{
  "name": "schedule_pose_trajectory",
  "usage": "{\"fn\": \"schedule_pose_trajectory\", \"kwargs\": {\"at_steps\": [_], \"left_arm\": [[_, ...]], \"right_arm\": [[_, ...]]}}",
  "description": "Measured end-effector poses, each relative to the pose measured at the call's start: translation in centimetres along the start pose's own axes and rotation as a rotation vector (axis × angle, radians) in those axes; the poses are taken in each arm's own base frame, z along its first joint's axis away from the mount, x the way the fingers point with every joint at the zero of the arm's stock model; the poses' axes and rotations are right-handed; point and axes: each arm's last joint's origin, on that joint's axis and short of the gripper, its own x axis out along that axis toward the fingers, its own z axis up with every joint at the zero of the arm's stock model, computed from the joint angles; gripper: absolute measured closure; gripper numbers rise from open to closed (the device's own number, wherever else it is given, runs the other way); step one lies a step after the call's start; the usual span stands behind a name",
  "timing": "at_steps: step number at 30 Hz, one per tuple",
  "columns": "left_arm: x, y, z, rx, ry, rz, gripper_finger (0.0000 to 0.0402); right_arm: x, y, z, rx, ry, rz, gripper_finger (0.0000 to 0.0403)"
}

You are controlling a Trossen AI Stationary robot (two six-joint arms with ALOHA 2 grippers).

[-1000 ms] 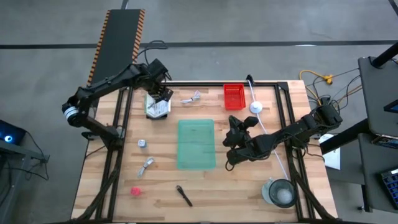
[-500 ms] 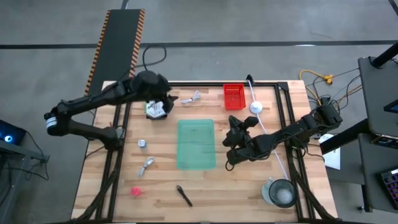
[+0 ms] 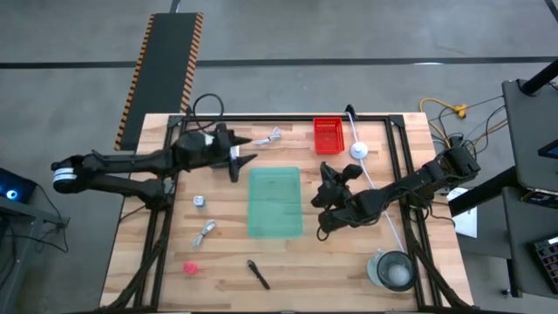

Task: Pick and place items into bin
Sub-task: Put the green charger cable into the blue bin

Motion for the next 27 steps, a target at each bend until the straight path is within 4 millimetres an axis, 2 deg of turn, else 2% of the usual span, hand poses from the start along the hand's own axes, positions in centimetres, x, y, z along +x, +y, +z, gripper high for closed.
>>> {"fn": "schedule_pose_trajectory", "kwargs": {"at_steps": [3,7,16,22,27], "left_arm": [[-0.4,-0.3,-1.0,0.015,-0.052,-0.102,0.0164],[-0.7,-0.7,-1.4,0.016,-0.039,-0.197,0.0164],[-0.9,-2.2,-1.3,0.023,-0.045,-0.284,0.0164],[-0.6,-3.5,-2.3,0.033,-0.114,-0.340,0.0164],[-0.8,-4.3,-3.8,0.110,-0.154,-0.374,0.0164]], "right_arm": [[-0.1,0.1,0.0,0.020,0.005,0.019,0.0327],[-0.1,0.1,0.1,0.084,0.004,0.024,0.0326],[-0.1,0.4,0.0,0.101,0.048,0.119,0.0334],[-0.2,0.5,0.0,0.153,0.050,0.122,0.0335],[-0.7,0.6,0.0,0.152,0.036,0.135,0.0335]]}}
